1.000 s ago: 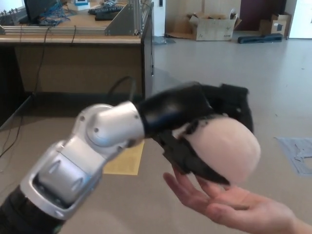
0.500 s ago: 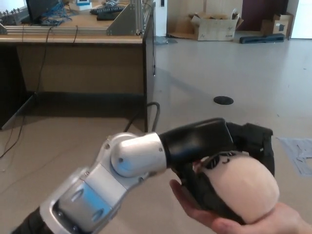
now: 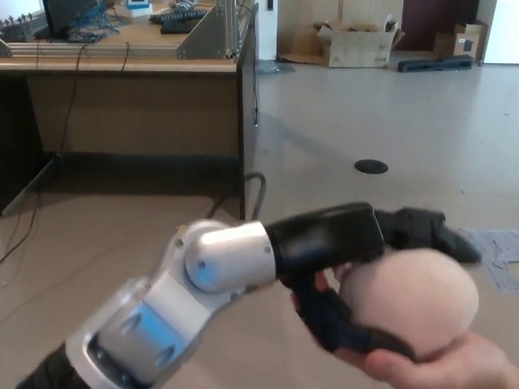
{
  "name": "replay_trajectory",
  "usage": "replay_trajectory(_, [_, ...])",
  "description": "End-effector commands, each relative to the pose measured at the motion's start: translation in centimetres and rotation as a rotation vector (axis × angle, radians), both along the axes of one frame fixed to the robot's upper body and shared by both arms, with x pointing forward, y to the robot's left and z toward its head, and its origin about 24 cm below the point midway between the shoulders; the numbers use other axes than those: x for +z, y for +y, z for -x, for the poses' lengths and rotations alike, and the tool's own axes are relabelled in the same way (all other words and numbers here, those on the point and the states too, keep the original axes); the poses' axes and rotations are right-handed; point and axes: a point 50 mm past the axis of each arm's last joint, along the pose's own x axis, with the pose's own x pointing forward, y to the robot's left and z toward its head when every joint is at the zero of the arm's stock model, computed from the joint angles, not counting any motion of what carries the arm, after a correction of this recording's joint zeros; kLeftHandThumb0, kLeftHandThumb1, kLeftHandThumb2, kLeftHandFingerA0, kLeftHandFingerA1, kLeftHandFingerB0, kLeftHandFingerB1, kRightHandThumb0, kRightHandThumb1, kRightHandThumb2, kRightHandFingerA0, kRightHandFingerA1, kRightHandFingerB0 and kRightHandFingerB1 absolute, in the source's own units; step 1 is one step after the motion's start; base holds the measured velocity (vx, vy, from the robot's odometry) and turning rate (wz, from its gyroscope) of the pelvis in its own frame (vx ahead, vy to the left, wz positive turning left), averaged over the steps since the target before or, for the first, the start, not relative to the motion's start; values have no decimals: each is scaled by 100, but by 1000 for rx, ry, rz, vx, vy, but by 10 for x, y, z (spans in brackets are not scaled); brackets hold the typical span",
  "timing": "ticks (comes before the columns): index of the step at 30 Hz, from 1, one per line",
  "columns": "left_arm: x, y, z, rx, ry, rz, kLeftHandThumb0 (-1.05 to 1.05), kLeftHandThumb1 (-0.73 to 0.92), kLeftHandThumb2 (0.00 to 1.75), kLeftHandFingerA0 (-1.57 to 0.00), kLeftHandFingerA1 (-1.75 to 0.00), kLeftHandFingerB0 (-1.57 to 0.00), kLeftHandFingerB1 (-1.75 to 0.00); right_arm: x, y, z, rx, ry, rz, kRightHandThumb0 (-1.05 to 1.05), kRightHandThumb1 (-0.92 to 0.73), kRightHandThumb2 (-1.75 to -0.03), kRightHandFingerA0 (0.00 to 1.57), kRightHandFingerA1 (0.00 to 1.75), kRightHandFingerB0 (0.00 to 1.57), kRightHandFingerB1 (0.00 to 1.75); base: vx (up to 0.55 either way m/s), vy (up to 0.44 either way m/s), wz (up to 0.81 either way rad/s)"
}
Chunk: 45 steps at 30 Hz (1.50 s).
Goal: The robot extends its left hand to pick up an emotional support dumpling from the palm of a person and brings its hand down by its side. Then it extends its arm again to hand the dumpling back to the person.
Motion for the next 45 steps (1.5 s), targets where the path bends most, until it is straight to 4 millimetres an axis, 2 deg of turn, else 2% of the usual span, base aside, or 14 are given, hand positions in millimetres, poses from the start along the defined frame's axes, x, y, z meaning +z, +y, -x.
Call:
replay_trajectory(1, [20,11,-2,-8,14,-25,-99,58,97,0,0,0,0,2,0,0,8,-12,-5,-80,-87,-66,43,61,36,41,0,0,0])
replay_trajectory(6, [31,15,-4,-8,5,-6,-98,57,96,0,0,0,0,1,0,0,4,-6,0,-81,-87,-66,44,61,37,41,0,0,0])
replay_trajectory(8, [43,19,-5,-16,-3,14,-96,56,94,0,-1,0,0,1,0,0,2,-1,-8,-77,-67,-107,39,65,29,52,0,0,0])
replay_trajectory(9, [46,20,-5,-17,4,27,-94,53,91,0,0,0,0,1,0,0,3,0,-6,-80,-87,-65,44,63,36,40,0,0,0])
replay_trajectory(16, [66,27,-1,-29,14,59,-94,54,89,0,0,0,0,1,0,0,7,-3,-6,-78,-86,-66,43,62,35,41,0,0,0])
replay_trajectory(18, [78,31,-1,-41,41,110,-93,52,88,0,0,0,0,1,0,1,6,-3,-8,-77,-67,-105,41,65,31,53,0,0,0])
replay_trajectory(23, [83,33,-1,-43,53,125,-93,52,88,0,0,0,0,1,0,1,6,-4,-7,-77,-67,-105,41,65,31,53,0,0,0])
replay_trajectory(24, [110,44,1,-54,28,182,-94,55,90,0,0,0,0,2,-2,0,2,-3,-9,-77,-86,-66,43,60,35,41,0,0,0])
replay_trajectory(26, [127,51,3,-60,17,212,-94,55,89,0,0,0,0,2,-2,-1,-2,4,-9,-77,-85,-66,43,60,35,41,0,0,0])
replay_trajectory(31, [117,51,4,-78,19,152,-96,56,93,0,0,0,0,-1,0,1,5,9,-11,-79,-66,-104,41,65,32,53,0,0,0])
replay_trajectory(32, [111,50,3,-80,48,121,-102,61,98,0,0,0,0,-1,1,2,6,9,-16,-80,-84,-65,44,62,36,41,0,0,0])
replay_trajectory(37, [102,47,4,-77,59,29,-101,62,98,0,0,0,0,0,0,2,8,6,-9,-79,-85,-65,44,61,36,41,0,0,0])
replay_trajectory(38, [96,44,3,-64,56,-45,-95,61,58,0,0,0,0,1,-1,0,5,5,-7,-79,-85,-65,42,58,35,40,0,0,0])
replay_trajectory(45, [81,36,0,-57,22,-246,-86,48,58,0,0,0,0,6,0,-8,7,9,-15,-80,-85,-65,39,59,33,40,0,0,0])
